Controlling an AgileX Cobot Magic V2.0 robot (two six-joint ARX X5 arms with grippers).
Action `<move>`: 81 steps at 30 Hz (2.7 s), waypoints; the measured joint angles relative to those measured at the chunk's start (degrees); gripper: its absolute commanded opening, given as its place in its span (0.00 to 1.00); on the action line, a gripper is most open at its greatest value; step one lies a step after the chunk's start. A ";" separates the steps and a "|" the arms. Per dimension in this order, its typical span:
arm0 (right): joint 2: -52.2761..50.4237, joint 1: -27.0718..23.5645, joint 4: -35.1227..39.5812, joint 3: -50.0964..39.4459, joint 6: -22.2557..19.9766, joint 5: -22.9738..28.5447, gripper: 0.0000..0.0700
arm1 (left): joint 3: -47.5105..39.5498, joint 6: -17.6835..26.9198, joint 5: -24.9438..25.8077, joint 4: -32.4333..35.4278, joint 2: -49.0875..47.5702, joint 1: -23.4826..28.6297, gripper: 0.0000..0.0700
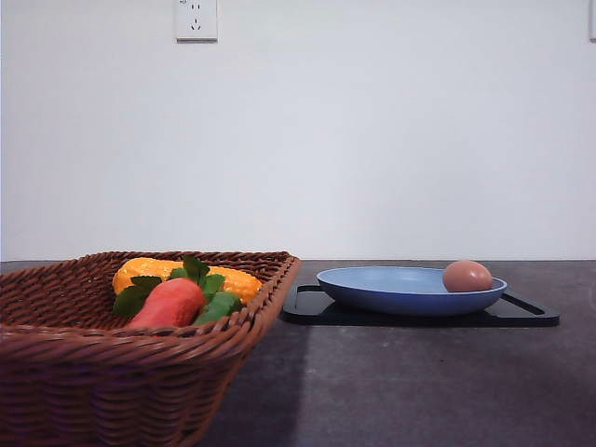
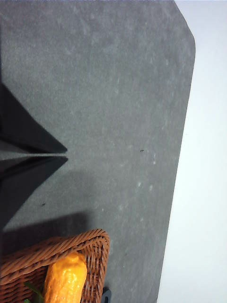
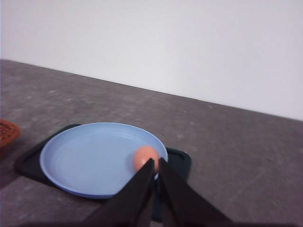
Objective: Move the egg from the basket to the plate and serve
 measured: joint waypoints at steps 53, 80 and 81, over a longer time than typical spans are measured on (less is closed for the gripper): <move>-7.53 -4.08 -16.64 -0.48 6.58 0.50 0.00 | 0.00 -0.02 0.04 0.02 0.00 0.00 0.00; -7.53 -4.08 -16.64 -0.48 6.58 0.50 0.00 | 0.00 -0.02 0.04 0.02 0.00 0.00 0.00; -7.53 -4.08 -16.64 -0.48 6.58 0.50 0.00 | 0.00 0.00 0.04 0.02 0.00 0.00 0.00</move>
